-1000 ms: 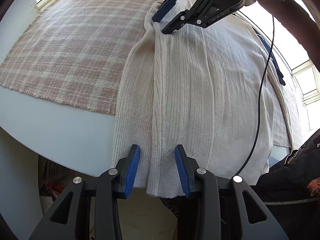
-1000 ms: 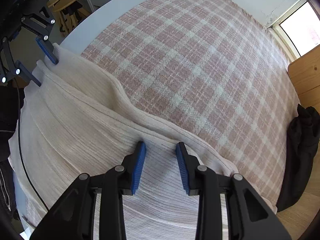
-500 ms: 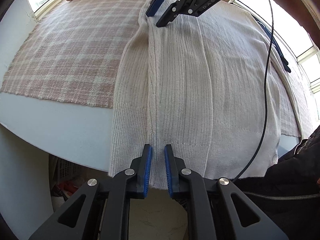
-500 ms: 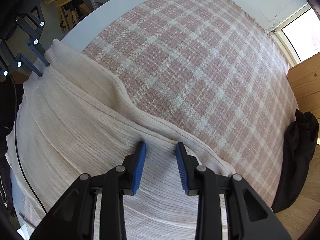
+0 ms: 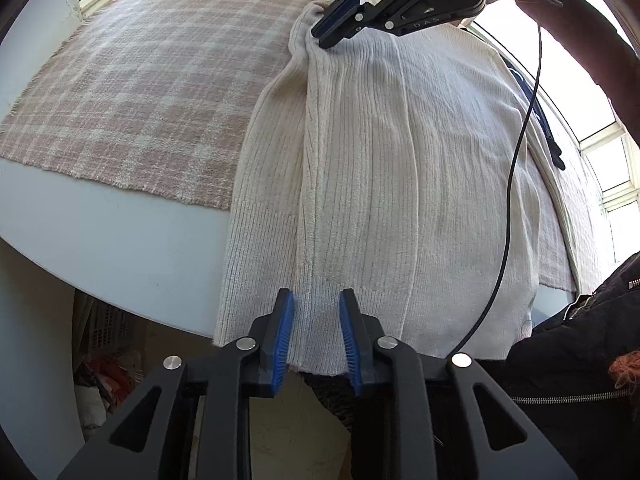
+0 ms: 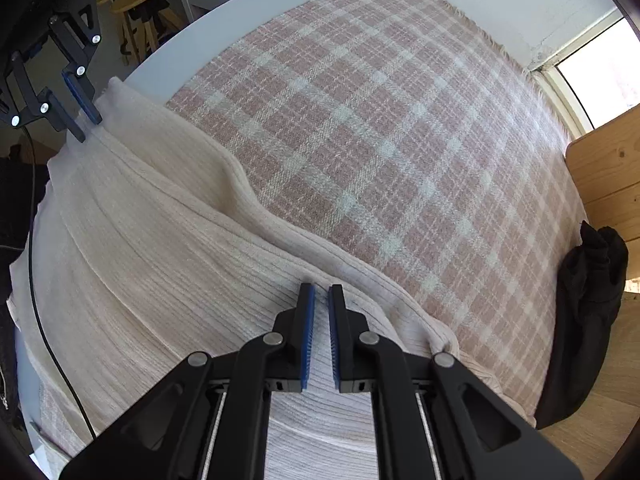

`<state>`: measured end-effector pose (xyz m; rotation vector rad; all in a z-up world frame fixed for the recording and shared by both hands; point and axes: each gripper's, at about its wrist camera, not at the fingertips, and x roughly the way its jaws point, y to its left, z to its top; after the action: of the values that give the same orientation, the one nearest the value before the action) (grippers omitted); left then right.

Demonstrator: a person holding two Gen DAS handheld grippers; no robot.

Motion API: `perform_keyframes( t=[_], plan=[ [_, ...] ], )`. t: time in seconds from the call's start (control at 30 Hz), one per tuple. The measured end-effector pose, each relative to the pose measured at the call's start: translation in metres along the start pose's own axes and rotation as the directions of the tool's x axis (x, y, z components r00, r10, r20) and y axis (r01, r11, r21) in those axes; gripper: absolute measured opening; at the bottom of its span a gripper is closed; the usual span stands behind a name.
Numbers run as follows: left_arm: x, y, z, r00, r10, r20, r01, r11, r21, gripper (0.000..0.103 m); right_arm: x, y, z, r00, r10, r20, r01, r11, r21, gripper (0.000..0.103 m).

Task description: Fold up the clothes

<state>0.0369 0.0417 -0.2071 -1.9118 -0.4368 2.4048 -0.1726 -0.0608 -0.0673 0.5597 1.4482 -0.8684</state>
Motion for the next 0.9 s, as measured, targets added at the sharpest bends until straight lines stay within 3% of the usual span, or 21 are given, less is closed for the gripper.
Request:
perform_keyframes(
  t=[0.17, 0.23, 0.3, 0.4, 0.47, 0.57, 0.63, 0.73, 0.9],
  plan=[
    [0.01, -0.016, 0.014, 0.997, 0.063, -0.039, -0.06, 0.997, 0.057, 0.032, 0.001, 0.008, 0.005, 1.0, -0.006, -0.013, 0.006, 1.0, -0.018, 0.015],
    [0.012, -0.023, 0.015, 0.994, 0.097, -0.045, -0.093, 0.991, 0.092, 0.025, 0.004, 0.016, 0.007, 1.0, -0.017, -0.018, 0.017, 1.0, -0.023, 0.021],
    [0.012, -0.028, 0.015, 0.994, 0.107, -0.035, -0.103, 0.989, 0.105, 0.009, 0.01, 0.029, 0.005, 0.999, -0.042, -0.019, 0.041, 0.999, -0.027, 0.03],
    [0.012, -0.032, 0.013, 0.993, 0.117, -0.015, -0.114, 0.987, 0.109, 0.007, 0.025, 0.077, -0.01, 0.997, -0.081, -0.012, 0.081, 0.996, -0.038, 0.044],
    [0.011, -0.034, 0.012, 0.994, 0.112, -0.003, -0.111, 0.988, 0.107, 0.006, 0.029, 0.076, -0.016, 0.998, -0.07, -0.007, 0.07, 0.997, -0.026, 0.044],
    [0.005, -0.025, 0.008, 0.997, 0.08, 0.014, -0.081, 0.994, 0.067, 0.006, 0.036, 0.056, -0.016, 0.999, -0.046, 0.004, 0.046, 0.999, -0.008, 0.037],
    [-0.001, -0.017, 0.007, 0.997, 0.075, 0.032, -0.076, 0.996, 0.038, 0.006, 0.035, 0.056, -0.018, 1.0, -0.02, 0.008, 0.02, 1.0, -0.011, 0.017],
    [-0.005, -0.006, 0.007, 0.995, 0.096, 0.041, -0.097, 0.995, 0.012, 0.005, 0.034, 0.064, -0.019, 1.0, -0.022, 0.006, 0.022, 1.0, -0.018, 0.006],
    [-0.004, 0.009, 0.005, 0.993, 0.11, 0.039, -0.11, 0.994, 0.001, 0.006, 0.028, 0.052, -0.027, 0.997, -0.063, 0.035, 0.06, 0.996, 0.073, 0.004]
  ],
)
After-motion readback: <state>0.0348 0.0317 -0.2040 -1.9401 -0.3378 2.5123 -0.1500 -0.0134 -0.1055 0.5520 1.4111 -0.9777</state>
